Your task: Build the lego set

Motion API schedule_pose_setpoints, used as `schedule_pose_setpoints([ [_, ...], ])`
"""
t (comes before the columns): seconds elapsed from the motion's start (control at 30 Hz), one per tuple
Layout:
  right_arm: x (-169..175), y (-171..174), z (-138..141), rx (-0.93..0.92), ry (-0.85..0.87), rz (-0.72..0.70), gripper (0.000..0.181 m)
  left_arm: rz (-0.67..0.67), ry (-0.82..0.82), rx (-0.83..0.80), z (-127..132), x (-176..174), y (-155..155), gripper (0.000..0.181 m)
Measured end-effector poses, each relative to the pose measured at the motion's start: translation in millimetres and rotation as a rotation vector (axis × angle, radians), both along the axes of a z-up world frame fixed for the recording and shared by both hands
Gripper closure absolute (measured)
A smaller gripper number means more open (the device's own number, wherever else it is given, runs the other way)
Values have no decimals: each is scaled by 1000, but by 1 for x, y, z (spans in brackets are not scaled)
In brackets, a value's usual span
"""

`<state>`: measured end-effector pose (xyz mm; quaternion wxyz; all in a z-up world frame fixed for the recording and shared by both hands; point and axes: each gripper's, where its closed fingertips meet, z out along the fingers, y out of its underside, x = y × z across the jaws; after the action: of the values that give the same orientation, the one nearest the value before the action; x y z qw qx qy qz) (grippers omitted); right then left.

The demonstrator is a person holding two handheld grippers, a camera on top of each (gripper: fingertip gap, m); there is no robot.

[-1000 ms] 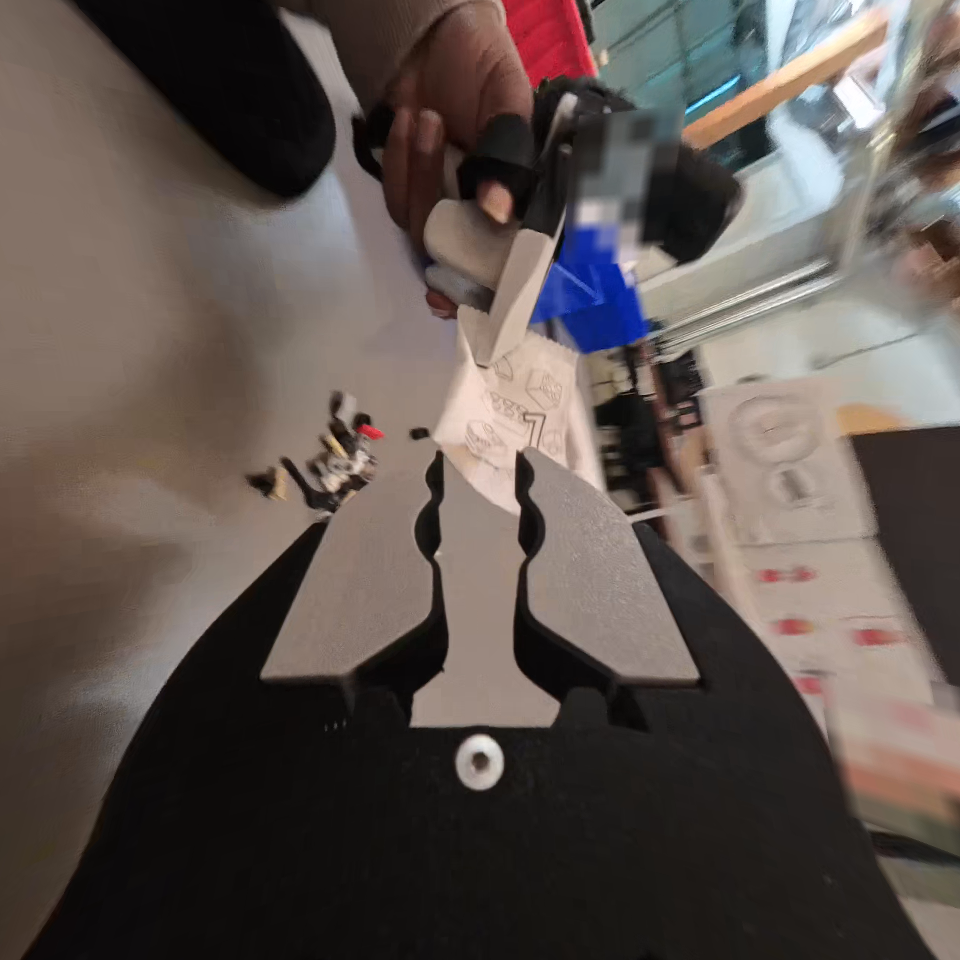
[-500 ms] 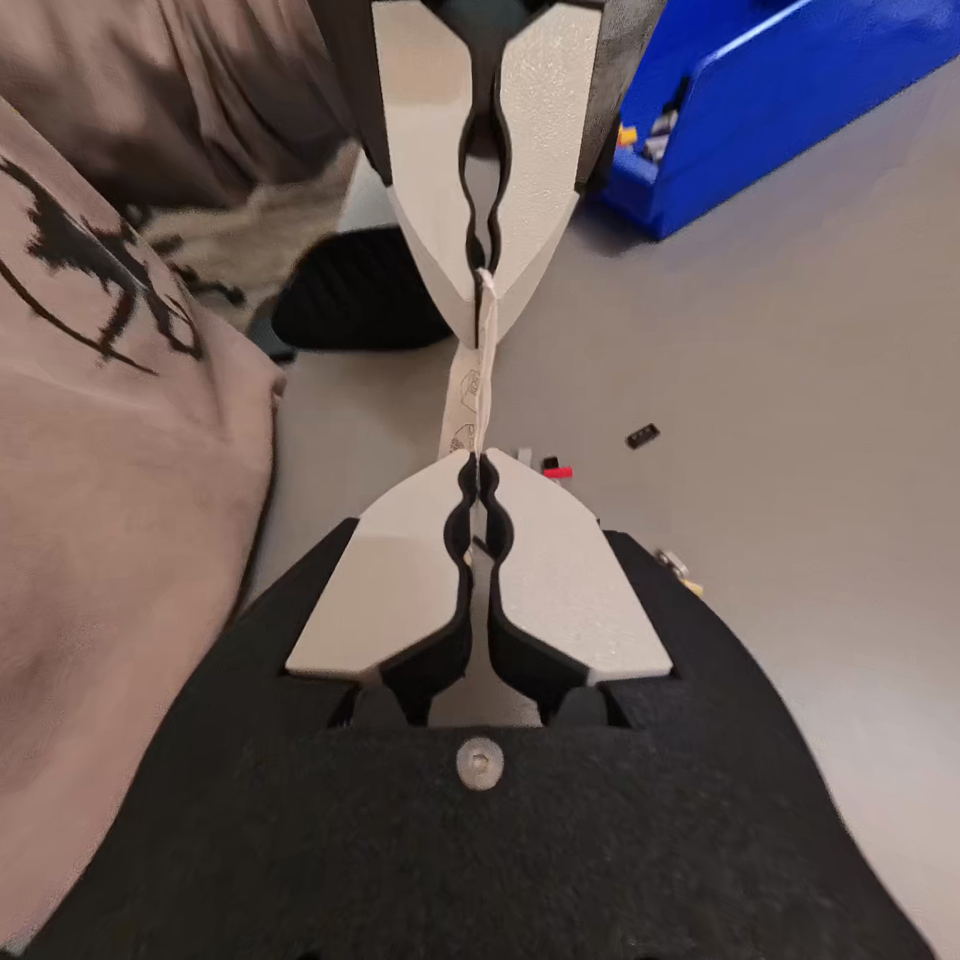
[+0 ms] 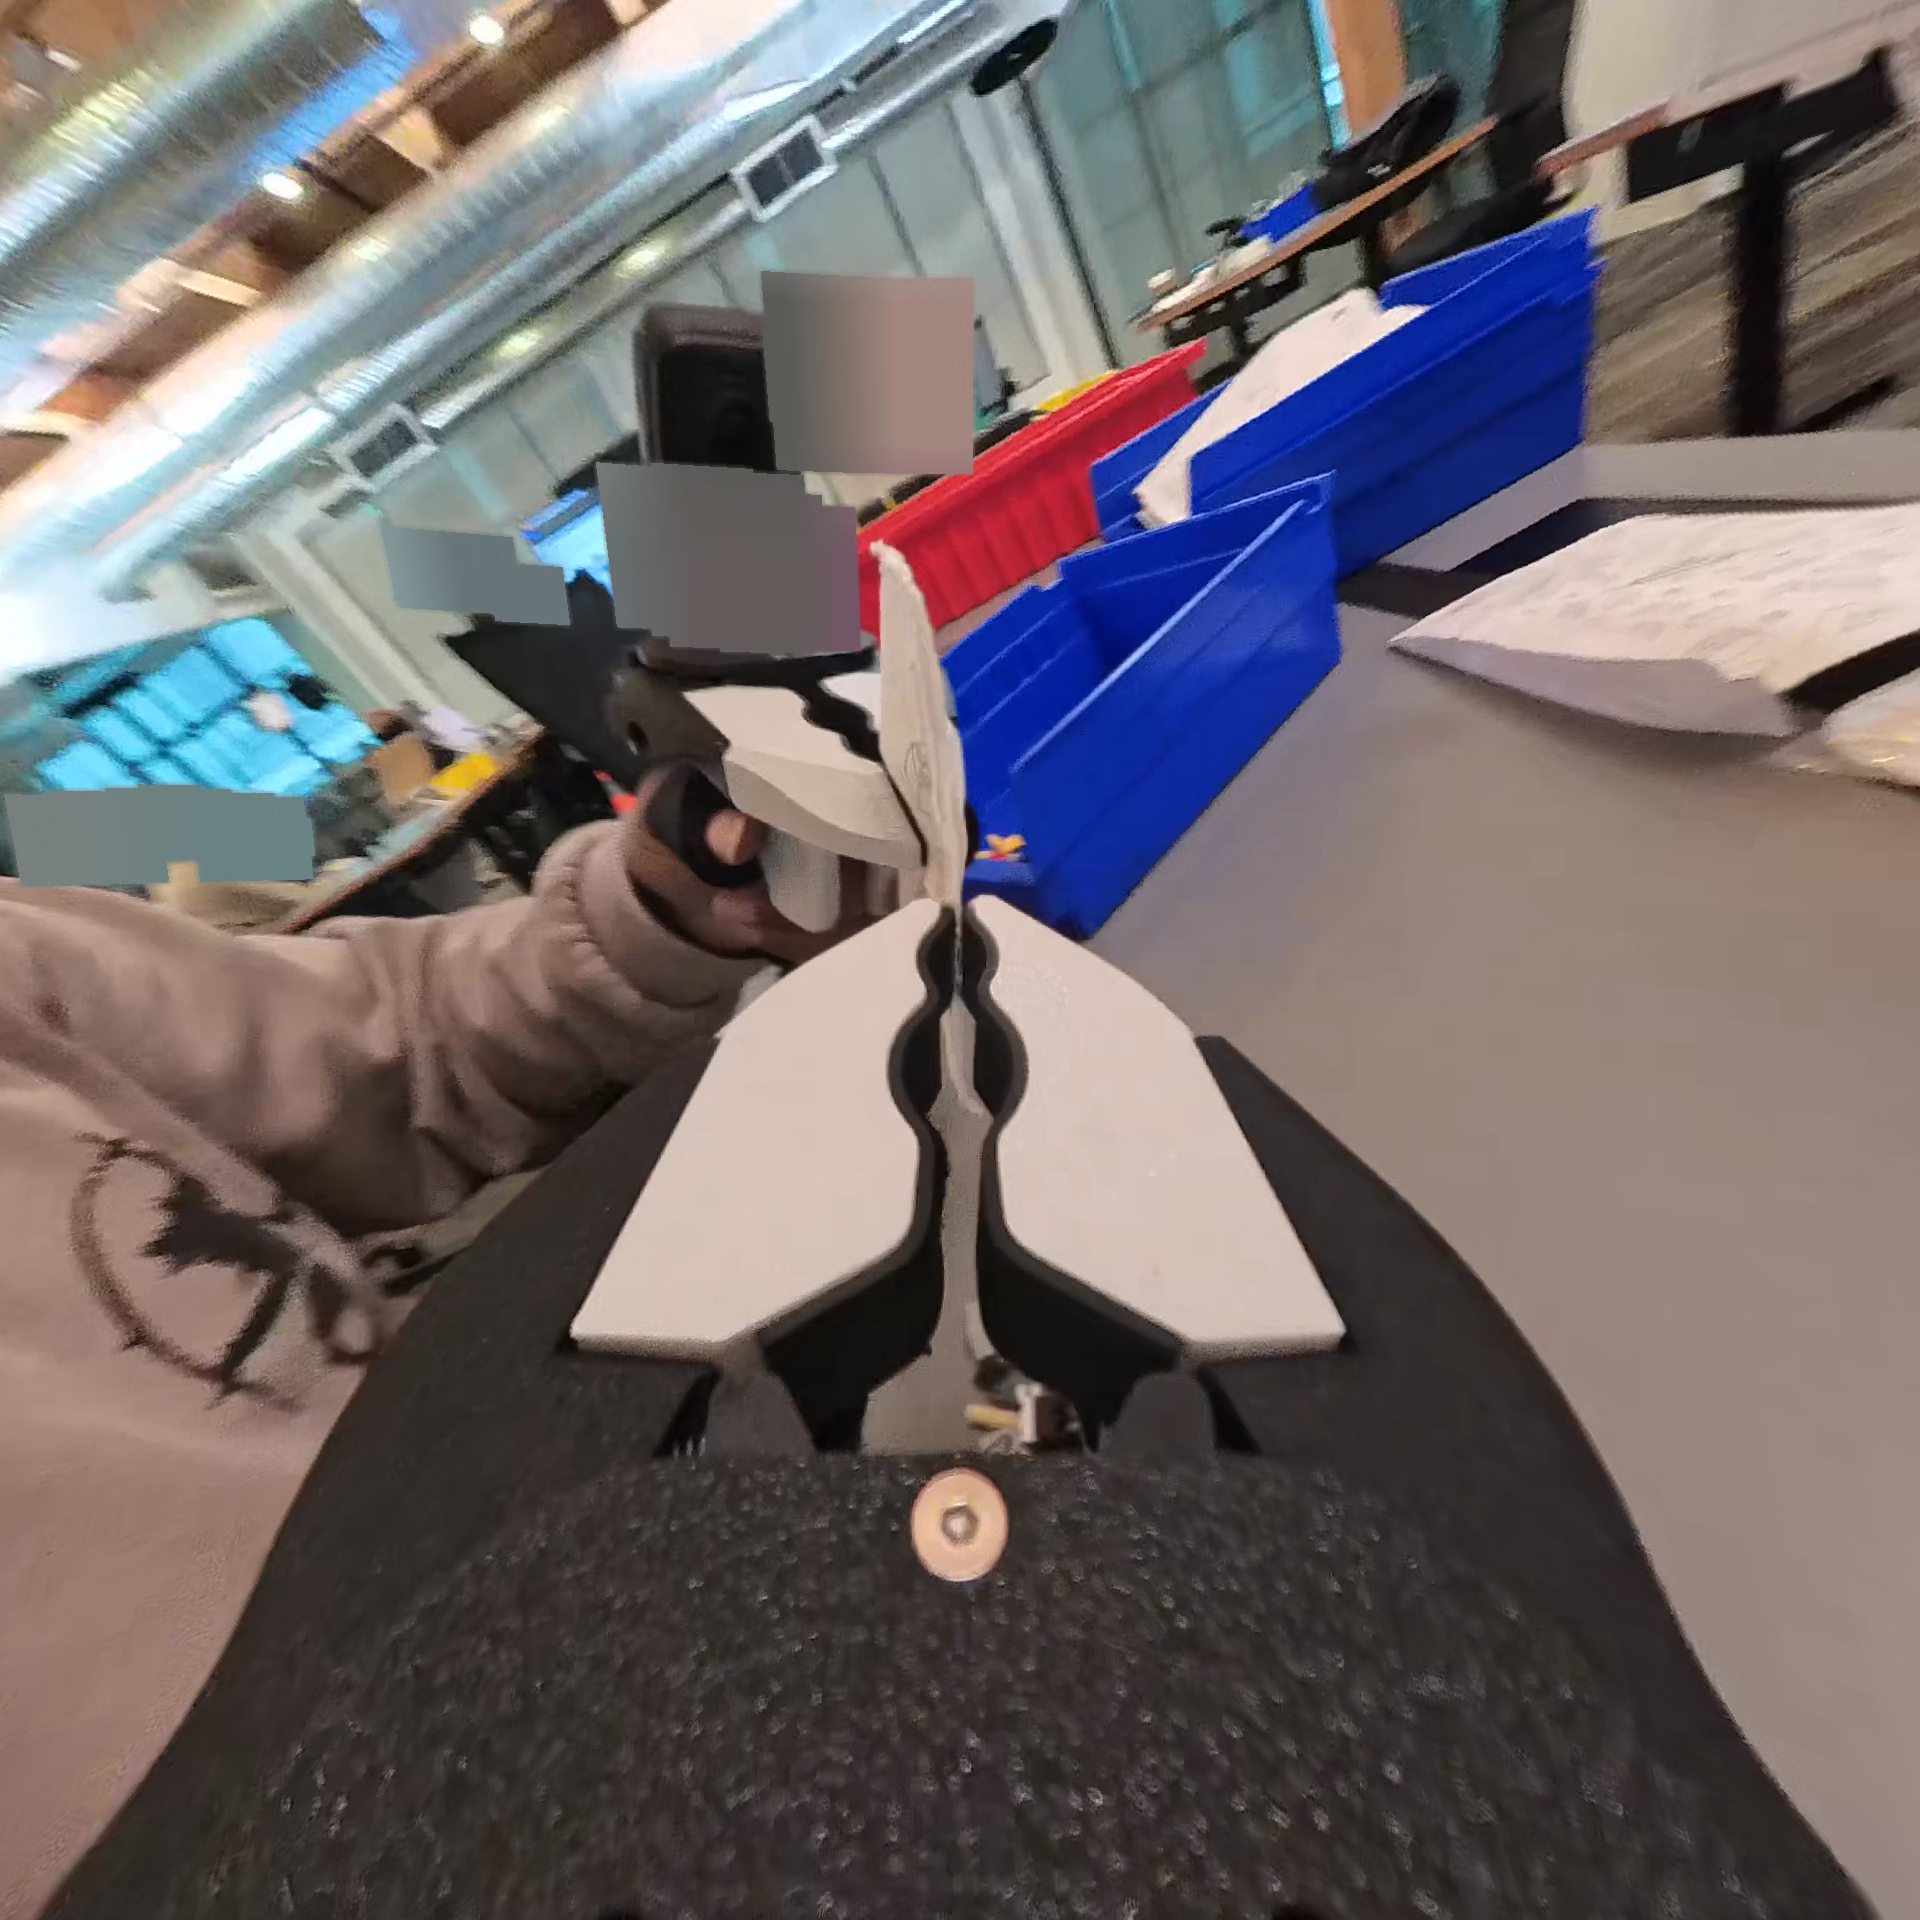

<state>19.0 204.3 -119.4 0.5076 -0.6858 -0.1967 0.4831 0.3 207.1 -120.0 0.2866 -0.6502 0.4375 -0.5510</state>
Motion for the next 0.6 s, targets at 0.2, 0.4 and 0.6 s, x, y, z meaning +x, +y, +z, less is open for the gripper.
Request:
schedule_pose_setpoints([
  [0.2, 45, 8, -6, 19, -87, -133, 160, 116, 219, -54, 3, -31, 79, 181],
  [0.4, 85, -7, -15, 77, -156, -236, 158, 342, 454, -253, -28, -75, 205, 181],
  [0.6, 116, -16, 0, 142, -180, -316, 157, 391, 641, -376, -57, -75, 286, 181],
])
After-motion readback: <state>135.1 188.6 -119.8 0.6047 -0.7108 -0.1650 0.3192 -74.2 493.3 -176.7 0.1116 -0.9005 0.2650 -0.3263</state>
